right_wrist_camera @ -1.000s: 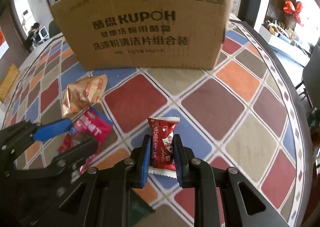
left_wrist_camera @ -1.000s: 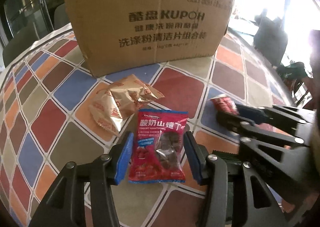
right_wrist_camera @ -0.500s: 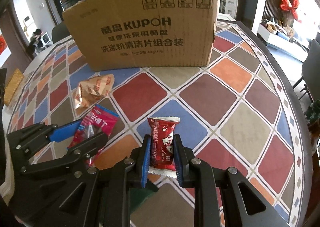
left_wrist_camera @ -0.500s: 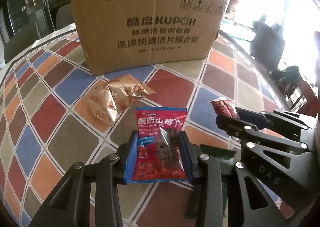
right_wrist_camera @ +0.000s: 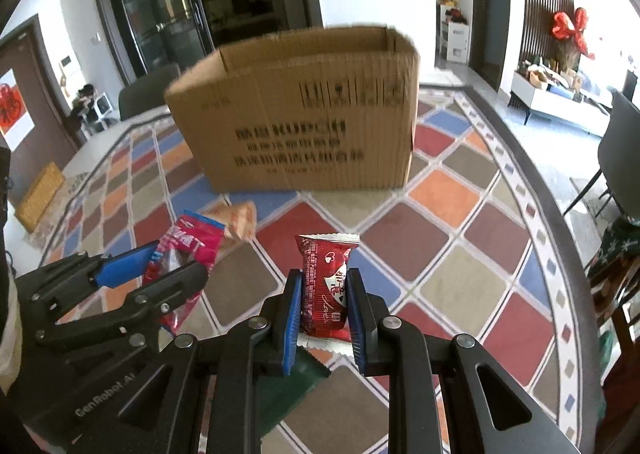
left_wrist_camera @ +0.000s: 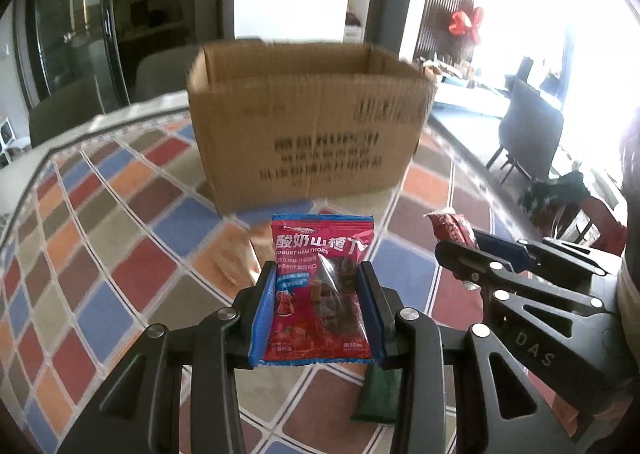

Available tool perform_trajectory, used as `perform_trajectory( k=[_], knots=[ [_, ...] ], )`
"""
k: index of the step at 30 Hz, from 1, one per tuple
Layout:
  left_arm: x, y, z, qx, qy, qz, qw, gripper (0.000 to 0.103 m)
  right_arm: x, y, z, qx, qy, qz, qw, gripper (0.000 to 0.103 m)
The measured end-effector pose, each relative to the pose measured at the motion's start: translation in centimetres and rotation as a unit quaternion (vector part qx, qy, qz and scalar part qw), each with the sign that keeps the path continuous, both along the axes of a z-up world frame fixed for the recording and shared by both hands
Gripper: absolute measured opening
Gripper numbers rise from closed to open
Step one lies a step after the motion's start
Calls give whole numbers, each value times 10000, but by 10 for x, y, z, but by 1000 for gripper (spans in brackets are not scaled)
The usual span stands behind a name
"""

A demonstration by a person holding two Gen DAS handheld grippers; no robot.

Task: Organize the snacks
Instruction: 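Carry the hawthorn bag and candy bar into the box and release both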

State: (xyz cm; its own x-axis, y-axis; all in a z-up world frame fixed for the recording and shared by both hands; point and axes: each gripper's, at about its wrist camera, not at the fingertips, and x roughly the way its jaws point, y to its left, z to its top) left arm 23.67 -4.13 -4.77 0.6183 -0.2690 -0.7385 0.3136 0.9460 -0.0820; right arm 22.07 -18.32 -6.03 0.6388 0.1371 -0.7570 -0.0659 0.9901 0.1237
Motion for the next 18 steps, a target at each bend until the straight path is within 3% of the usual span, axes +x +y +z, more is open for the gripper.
perform_trajectory(
  k=[10, 18],
  knots=[
    [16, 12, 61, -65, -628, 105, 9979, 39, 13, 3, 55, 2, -609, 74, 9981, 23],
    [44, 13, 99, -82, -864, 90, 9962, 39, 39, 5, 98, -38, -1010, 121, 9948, 23]
  ],
)
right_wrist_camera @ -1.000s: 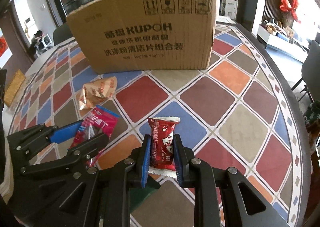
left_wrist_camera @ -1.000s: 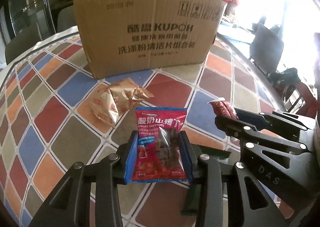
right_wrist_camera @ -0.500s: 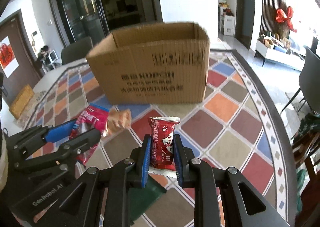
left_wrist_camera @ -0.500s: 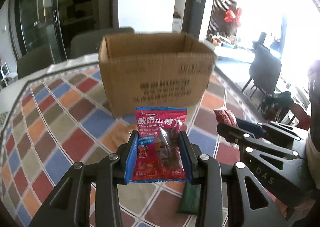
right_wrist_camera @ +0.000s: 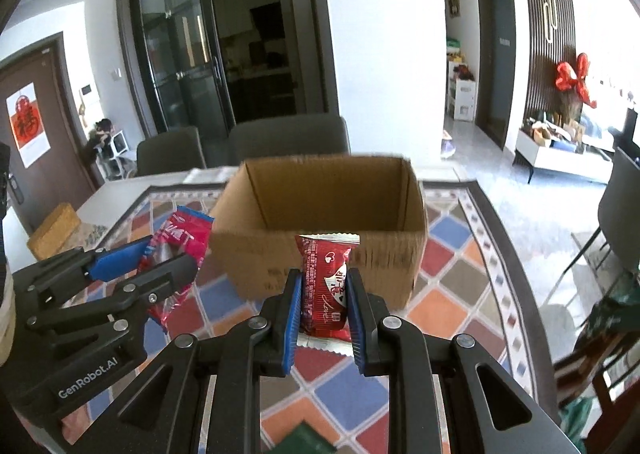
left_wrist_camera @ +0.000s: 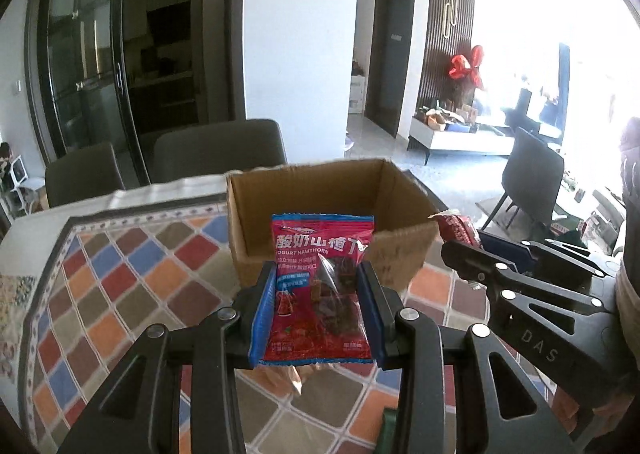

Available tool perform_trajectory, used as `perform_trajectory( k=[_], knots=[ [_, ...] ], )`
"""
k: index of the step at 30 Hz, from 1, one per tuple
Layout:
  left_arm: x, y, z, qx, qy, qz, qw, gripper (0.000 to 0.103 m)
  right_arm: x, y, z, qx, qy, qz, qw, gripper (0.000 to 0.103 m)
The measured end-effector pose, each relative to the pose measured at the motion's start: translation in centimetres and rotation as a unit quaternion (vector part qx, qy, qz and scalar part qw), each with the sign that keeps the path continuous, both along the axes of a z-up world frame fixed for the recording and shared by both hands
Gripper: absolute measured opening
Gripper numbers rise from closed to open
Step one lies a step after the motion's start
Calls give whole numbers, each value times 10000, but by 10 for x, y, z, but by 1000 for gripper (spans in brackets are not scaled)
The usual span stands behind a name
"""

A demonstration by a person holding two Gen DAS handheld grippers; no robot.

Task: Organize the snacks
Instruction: 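Carry the hawthorn bag and candy bar into the box and release both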

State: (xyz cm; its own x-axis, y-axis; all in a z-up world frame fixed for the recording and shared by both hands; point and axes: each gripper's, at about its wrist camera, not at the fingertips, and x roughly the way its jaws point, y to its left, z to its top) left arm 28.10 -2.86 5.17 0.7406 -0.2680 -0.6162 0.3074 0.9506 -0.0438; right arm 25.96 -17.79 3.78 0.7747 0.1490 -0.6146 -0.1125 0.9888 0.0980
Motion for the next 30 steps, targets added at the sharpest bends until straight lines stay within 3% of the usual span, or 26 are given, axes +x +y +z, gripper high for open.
perform_trajectory(
  k=[12, 24, 26, 28, 29, 30],
  knots=[
    [58, 1, 24, 49, 50, -39, 10000, 39, 55, 2, 24, -72, 49, 75, 9999, 23],
    [116, -9, 5, 187, 387, -194, 9989, 39, 106, -3, 10, -112, 339, -13, 9994, 23],
    [125, -10, 2, 254, 448, -180, 9985, 42, 112, -4, 6, -78, 389, -48, 9992, 23],
    [131, -9, 0, 330, 470, -60, 9983, 53, 118, -5, 2, -97, 429, -175, 9989, 25],
    [130, -8, 1, 334, 442, -26, 9985, 56, 120, -6, 2, -119, 415, -251, 9988, 28],
    [130, -6, 2, 340, 392, -2, 9987, 58, 120, -6, 2, -143, 405, -288, 9987, 39]
  ],
)
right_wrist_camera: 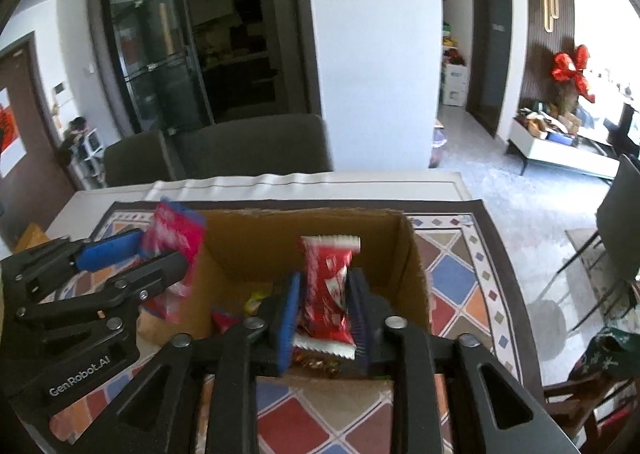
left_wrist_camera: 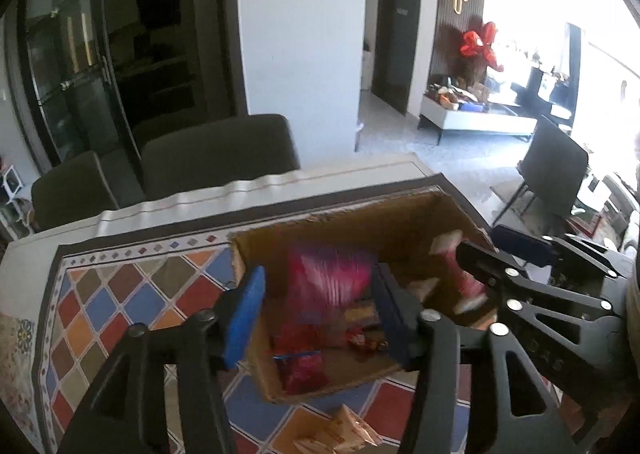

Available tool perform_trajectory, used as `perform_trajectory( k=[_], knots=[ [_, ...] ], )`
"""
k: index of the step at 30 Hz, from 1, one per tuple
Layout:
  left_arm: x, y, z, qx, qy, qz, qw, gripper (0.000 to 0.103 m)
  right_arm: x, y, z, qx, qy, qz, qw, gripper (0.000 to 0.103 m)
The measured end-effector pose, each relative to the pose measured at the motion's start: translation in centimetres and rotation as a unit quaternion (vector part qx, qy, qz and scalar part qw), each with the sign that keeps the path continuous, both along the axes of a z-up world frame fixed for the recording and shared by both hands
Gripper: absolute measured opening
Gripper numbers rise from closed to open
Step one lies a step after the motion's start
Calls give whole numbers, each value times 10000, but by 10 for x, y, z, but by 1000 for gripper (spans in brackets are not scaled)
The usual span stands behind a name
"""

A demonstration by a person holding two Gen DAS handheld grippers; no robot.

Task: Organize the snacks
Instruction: 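Carry the hawthorn bag and candy bar into the box and release both, then grasp the gold Fortune biscuits pack with the left gripper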

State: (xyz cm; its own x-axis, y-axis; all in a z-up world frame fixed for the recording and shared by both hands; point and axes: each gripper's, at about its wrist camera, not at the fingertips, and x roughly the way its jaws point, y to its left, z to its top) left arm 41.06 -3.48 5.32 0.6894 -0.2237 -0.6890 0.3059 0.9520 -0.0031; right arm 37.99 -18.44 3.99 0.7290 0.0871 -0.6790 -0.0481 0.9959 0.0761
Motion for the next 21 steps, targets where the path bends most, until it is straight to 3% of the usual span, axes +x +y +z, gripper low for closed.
perform_trajectory(
  k=[7, 13, 21],
  knots=[
    [-28, 14, 0, -9, -182, -232, 9996, 63, -23, 5, 6, -55, -174, -186, 9997, 42],
    [-63, 33, -3, 12, -254, -515, 9983, 64, -58, 20, 8, 52, -329, -292, 9990, 52],
    [-89, 56, -18, 141, -173, -932, 9954, 67, -97, 43, -13, 224, -53, -772, 9968, 59]
  ],
)
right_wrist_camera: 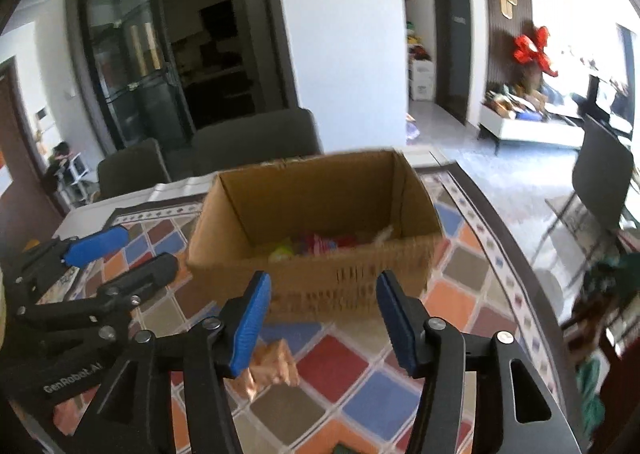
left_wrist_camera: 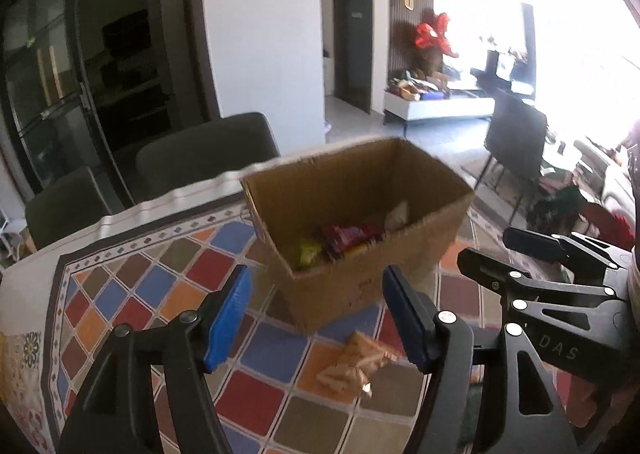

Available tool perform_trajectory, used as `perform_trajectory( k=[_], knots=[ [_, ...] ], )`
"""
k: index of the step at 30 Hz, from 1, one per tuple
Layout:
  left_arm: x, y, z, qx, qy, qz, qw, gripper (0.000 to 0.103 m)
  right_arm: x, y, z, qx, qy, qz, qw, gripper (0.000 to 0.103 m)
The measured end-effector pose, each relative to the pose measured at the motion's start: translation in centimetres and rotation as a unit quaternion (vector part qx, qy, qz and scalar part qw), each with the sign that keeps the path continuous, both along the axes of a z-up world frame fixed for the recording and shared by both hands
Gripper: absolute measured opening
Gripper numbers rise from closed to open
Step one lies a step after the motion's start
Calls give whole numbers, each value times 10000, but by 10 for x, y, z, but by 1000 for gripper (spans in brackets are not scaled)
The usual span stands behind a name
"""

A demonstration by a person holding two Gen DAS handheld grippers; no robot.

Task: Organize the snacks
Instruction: 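Grasp the gold Fortune biscuits pack with the left gripper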

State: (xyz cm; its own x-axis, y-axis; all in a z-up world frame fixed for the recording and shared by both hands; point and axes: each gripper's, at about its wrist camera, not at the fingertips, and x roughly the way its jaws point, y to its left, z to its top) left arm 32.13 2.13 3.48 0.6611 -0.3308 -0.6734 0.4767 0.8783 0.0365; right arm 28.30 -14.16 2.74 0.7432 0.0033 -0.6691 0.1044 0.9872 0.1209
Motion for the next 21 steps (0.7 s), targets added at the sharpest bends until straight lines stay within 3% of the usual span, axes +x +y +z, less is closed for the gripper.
perform_trajectory(
  k=[6, 15, 21],
  knots=[
    [-6, 6, -37, 136, 364, -460, 9982, 67, -19, 6, -34, 427, 426, -713, 9956, 65],
    [5, -2, -101, 294, 937, -932, 9908, 67, -28, 20, -88, 92, 1004, -935, 9905, 65],
    [16, -11, -127, 220, 1237, -1189, 9849, 67, -28, 18, -113, -19, 1325, -1080, 9853, 65]
  ],
)
